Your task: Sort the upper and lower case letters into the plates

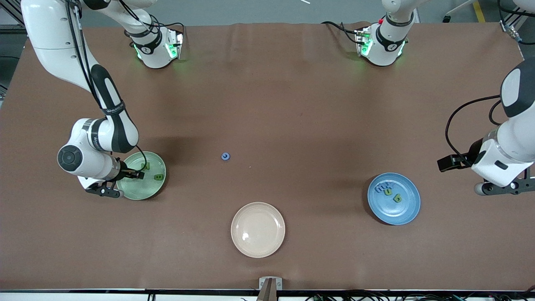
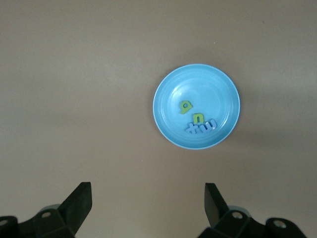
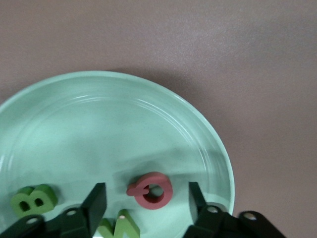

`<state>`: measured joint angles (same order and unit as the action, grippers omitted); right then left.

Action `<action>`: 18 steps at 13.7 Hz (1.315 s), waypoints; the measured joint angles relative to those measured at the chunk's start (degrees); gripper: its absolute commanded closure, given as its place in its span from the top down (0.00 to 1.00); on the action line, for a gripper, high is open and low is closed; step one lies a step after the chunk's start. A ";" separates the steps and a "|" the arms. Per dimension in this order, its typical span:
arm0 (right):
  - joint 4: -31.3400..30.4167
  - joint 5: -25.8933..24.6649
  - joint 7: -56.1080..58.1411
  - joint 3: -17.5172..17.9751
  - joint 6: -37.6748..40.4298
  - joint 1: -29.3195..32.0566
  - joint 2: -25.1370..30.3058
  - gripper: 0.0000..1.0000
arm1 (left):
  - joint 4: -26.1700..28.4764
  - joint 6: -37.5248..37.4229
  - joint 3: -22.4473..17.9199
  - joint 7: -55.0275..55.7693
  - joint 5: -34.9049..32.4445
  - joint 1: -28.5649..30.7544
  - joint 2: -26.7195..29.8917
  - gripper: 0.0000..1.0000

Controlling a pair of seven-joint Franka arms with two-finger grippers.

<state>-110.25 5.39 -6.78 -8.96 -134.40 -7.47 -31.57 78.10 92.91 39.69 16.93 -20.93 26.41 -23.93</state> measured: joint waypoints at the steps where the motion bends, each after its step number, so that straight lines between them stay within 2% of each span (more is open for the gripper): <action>1: 0.78 0.10 -1.19 0.28 1.71 -0.04 0.74 1.00 | -0.06 -0.78 0.26 -0.04 0.22 -0.03 0.71 1.00; 4: 3.01 0.16 -9.99 1.79 6.95 -2.64 4.07 1.00 | -0.36 -1.57 1.10 -0.48 0.62 -0.19 3.18 1.00; 7: 3.05 1.09 -22.28 2.83 7.04 -10.64 5.51 1.00 | -0.71 -2.18 2.36 -0.92 0.64 -0.33 4.25 1.00; 11: 1.32 3.25 -35.07 3.30 -0.28 -21.78 5.11 1.00 | -1.04 -3.01 2.55 -1.52 0.65 -0.37 5.76 1.00; 14: 0.89 3.26 -42.09 3.26 -4.01 -27.40 3.35 1.00 | -1.14 -3.12 2.88 -2.17 0.76 -0.41 6.74 1.00; 16: 0.80 3.25 -44.45 3.19 -6.27 -29.44 1.40 0.90 | -1.15 -3.74 3.69 -2.18 0.78 -0.45 7.07 1.00; 18: 0.75 3.25 -45.04 3.00 -8.21 -30.60 -0.76 0.75 | -1.15 -4.33 4.37 -2.18 0.79 -0.51 7.63 1.00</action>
<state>-109.51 8.64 -51.82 -5.96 -142.60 -38.07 -32.33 76.96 88.58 44.06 14.75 -20.14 25.91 -16.30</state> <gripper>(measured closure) 0.035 0.000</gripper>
